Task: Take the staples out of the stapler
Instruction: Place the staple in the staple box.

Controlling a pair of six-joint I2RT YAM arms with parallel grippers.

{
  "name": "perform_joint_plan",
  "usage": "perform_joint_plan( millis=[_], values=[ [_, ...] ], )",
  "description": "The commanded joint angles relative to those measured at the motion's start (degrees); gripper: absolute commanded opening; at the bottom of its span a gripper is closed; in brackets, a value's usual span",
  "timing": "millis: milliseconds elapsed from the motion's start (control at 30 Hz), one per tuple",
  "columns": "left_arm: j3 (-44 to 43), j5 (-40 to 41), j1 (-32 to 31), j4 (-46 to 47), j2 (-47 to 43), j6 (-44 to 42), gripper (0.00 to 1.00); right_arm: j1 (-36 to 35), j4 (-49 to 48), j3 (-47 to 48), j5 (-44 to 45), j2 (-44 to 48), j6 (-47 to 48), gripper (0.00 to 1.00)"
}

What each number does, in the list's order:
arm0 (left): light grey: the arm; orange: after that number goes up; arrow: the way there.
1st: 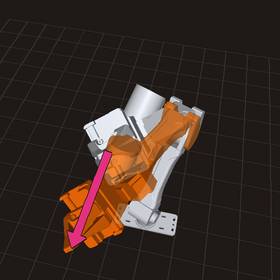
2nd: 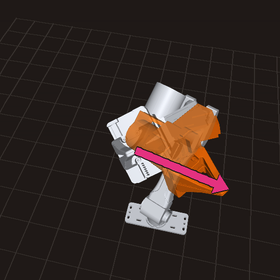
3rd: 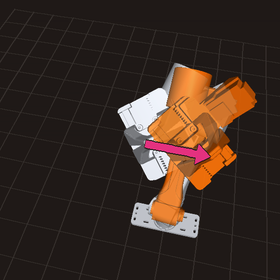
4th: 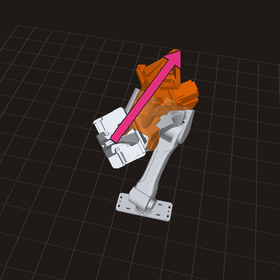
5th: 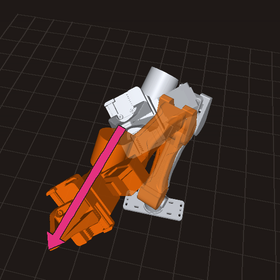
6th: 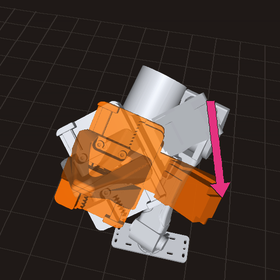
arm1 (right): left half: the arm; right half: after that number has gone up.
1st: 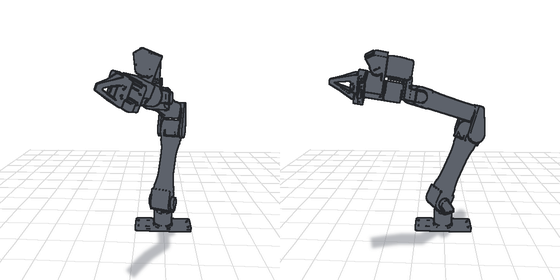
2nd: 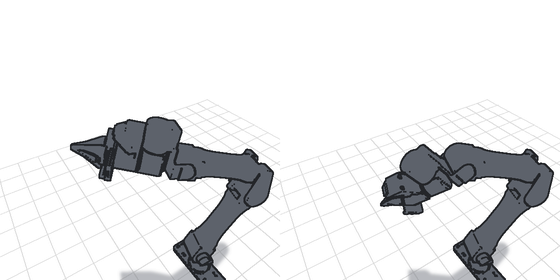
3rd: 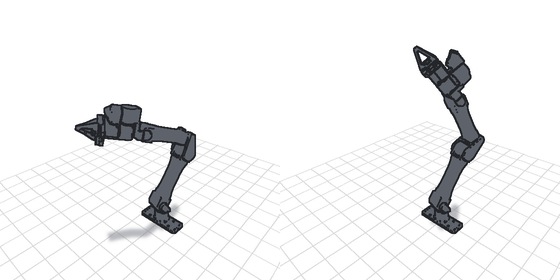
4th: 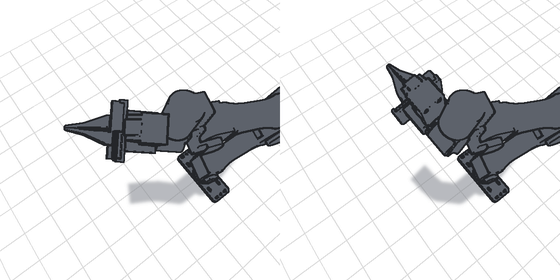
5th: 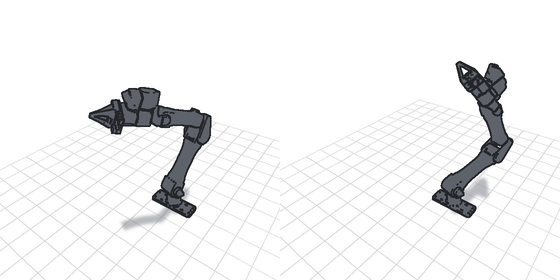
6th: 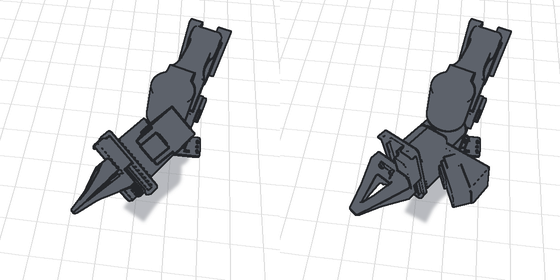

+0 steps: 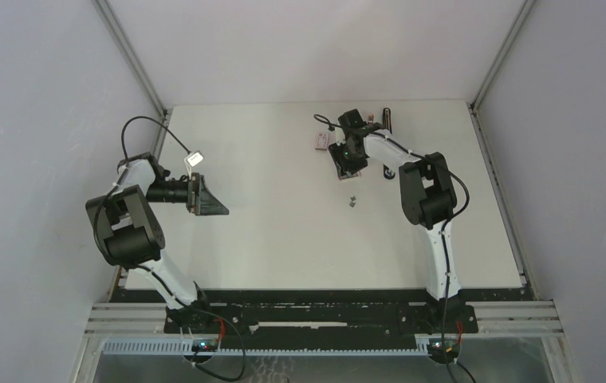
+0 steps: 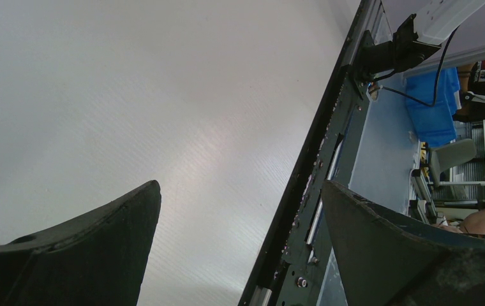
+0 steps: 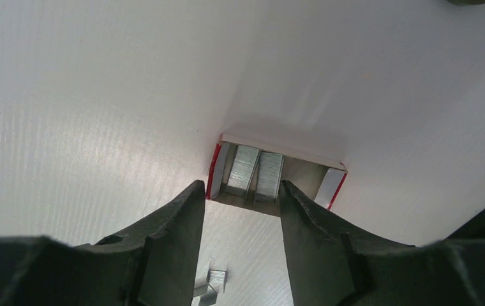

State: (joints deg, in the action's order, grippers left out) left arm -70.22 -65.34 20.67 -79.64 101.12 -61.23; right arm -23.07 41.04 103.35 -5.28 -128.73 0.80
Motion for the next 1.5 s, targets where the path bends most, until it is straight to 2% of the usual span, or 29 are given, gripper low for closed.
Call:
perform_joint_plan(
  millis=[0, 467, 1000, 1233, 1467],
  values=[
    [-3.3, -1.9, 0.4, -0.6, -0.2, -1.7, 1.00, -0.3, -0.2, 1.3, -0.4, -0.5, -0.5, 0.46],
    [-3.3, -1.9, 0.4, -0.6, -0.1, -1.6, 1.00, -0.5, 0.1, 1.8, -0.8, -0.7, -0.4, 0.40],
    [-3.3, -1.9, 0.4, -0.6, -0.1, -1.6, 1.00, 0.0, 0.6, 2.2, -2.5, 4.6, 1.1, 0.51],
    [-3.3, -1.9, 0.4, -0.7, -0.3, -1.7, 1.00, 0.1, -0.1, -1.4, -3.1, 11.2, 3.5, 0.51],
    [-3.3, -2.0, 0.4, -0.6, -0.5, -1.6, 1.00, 0.3, -1.1, -9.5, -2.9, 16.9, 5.5, 0.50]
  ],
)
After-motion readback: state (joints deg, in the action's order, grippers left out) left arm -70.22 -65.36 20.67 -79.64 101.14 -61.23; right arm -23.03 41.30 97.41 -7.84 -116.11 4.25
